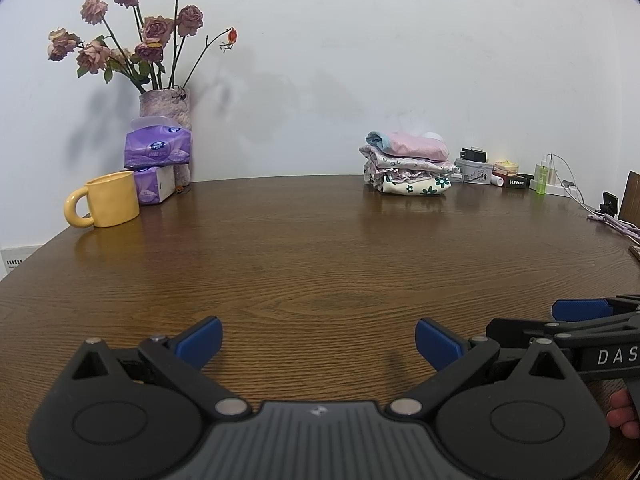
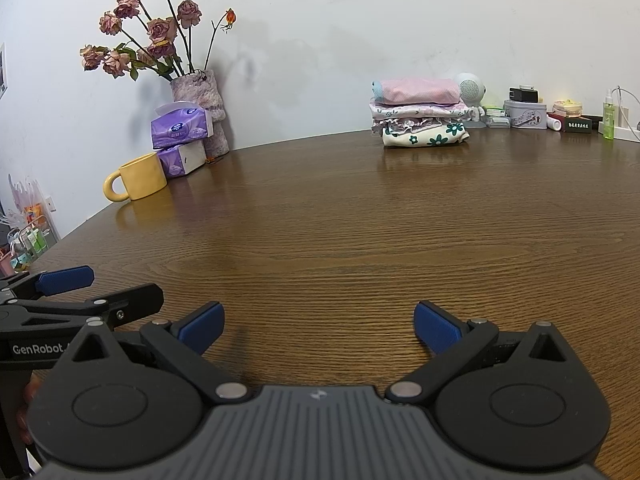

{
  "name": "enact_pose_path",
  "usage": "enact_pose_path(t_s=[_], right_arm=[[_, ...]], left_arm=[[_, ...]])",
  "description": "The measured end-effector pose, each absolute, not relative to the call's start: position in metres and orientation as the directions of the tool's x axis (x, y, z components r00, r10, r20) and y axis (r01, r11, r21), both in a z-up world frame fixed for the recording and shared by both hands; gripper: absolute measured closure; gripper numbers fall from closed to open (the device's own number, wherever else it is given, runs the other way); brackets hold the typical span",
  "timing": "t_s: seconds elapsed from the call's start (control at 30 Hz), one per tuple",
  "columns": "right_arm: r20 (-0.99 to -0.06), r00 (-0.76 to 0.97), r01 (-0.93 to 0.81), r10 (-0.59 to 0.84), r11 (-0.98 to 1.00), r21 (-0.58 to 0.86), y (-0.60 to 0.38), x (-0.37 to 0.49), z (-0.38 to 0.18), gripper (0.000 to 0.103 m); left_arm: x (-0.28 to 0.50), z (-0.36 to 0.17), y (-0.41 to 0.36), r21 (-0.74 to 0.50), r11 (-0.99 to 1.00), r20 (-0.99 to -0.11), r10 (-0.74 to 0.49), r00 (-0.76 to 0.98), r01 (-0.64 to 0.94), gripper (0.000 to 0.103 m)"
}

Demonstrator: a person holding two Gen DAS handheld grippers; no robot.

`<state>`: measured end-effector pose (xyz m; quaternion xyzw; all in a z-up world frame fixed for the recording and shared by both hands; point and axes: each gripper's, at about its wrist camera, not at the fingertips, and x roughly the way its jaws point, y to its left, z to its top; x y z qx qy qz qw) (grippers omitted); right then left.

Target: Fold clothes

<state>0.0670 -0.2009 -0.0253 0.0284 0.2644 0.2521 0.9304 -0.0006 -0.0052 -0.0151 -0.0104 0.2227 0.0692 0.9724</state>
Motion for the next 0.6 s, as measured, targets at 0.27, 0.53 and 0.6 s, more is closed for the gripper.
enact_pose_path(t_s=[0.27, 0.53, 0.6], right_arm=[[-0.477, 0.734, -0.454, 0.483, 0.872, 0.184, -0.2003, 0.0658, -0.0253, 0.0], [-0.476, 0.735, -0.454, 0.483, 0.872, 0.183, -0.2005, 0.0649, -0.0248, 0.0], [-0.476, 0.736, -0.454, 0.482, 0.872, 0.182, -0.2003, 0.0647, -0.0247, 0.0]], left_arm=[[-0.0013, -0.0156, -0.0057, 0.013, 0.99, -0.434, 0.132, 0.891, -0.141, 0.0], [-0.0014, -0.0153, -0.0067, 0.014, 0.99, -0.435, 0.135, 0.89, -0.143, 0.0], [-0.0013, -0.0154, -0.0072, 0.016, 0.989, -0.436, 0.136, 0.89, -0.144, 0.0]])
